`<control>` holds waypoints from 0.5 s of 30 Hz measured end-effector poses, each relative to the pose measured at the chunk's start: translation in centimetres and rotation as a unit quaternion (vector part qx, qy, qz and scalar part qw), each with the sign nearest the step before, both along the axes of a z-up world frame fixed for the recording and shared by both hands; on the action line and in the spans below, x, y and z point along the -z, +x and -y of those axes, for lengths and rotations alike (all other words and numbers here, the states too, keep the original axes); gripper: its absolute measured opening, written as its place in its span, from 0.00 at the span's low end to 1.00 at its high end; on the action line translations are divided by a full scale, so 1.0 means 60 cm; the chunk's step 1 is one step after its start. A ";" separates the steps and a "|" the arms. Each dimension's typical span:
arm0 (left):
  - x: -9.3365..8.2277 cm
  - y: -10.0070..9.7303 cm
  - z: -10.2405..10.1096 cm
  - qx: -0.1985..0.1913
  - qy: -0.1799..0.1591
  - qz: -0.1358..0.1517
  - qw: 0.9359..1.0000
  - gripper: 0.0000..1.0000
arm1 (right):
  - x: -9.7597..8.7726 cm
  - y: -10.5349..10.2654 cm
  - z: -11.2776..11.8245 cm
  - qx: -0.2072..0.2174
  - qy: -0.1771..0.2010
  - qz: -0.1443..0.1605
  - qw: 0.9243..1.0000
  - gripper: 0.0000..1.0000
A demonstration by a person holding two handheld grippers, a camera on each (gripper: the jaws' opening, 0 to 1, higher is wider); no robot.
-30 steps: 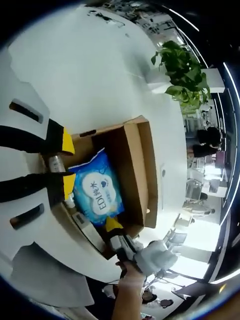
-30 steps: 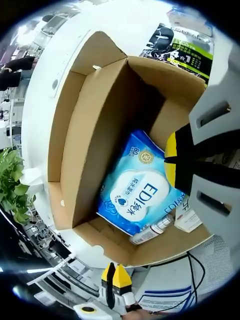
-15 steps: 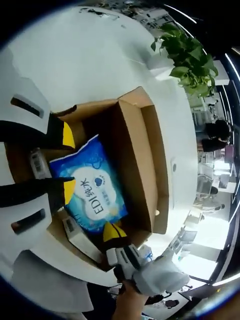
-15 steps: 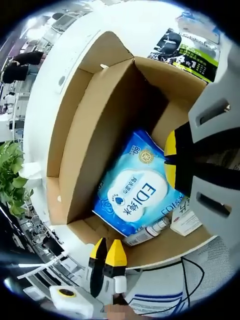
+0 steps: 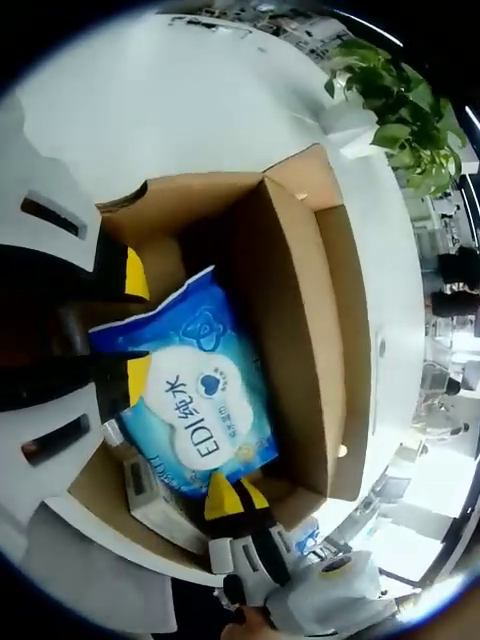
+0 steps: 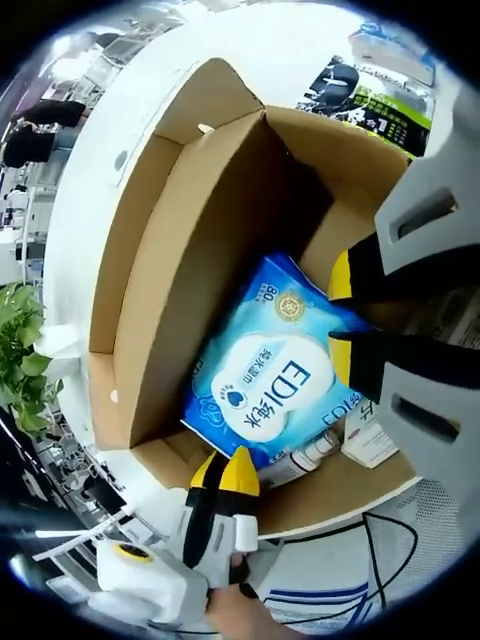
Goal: Operate the shoe box by opening the lid, removing the specified soft item, and placing it in the target area until the item is outside and the box remains undamaged.
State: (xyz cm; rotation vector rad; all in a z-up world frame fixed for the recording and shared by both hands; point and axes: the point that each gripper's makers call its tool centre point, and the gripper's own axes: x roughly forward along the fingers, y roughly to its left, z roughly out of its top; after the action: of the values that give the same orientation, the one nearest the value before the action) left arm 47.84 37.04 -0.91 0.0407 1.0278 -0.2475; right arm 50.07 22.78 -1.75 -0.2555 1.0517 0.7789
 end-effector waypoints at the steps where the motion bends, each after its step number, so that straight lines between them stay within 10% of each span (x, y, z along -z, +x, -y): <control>1: 0.004 -0.001 0.002 0.006 0.001 -0.004 1.000 0.16 | 0.001 0.000 0.000 -0.003 -0.002 0.001 1.000 0.09; 15: 0.020 -0.006 0.014 -0.015 -0.043 -0.024 0.999 0.02 | 0.012 0.000 -0.004 0.010 -0.008 0.005 1.000 0.05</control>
State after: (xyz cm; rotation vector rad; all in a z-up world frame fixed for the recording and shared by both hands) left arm 47.47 36.18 -2.11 -0.0581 1.0647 -0.2664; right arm 50.08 22.99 -2.48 -0.2617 1.0501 0.7500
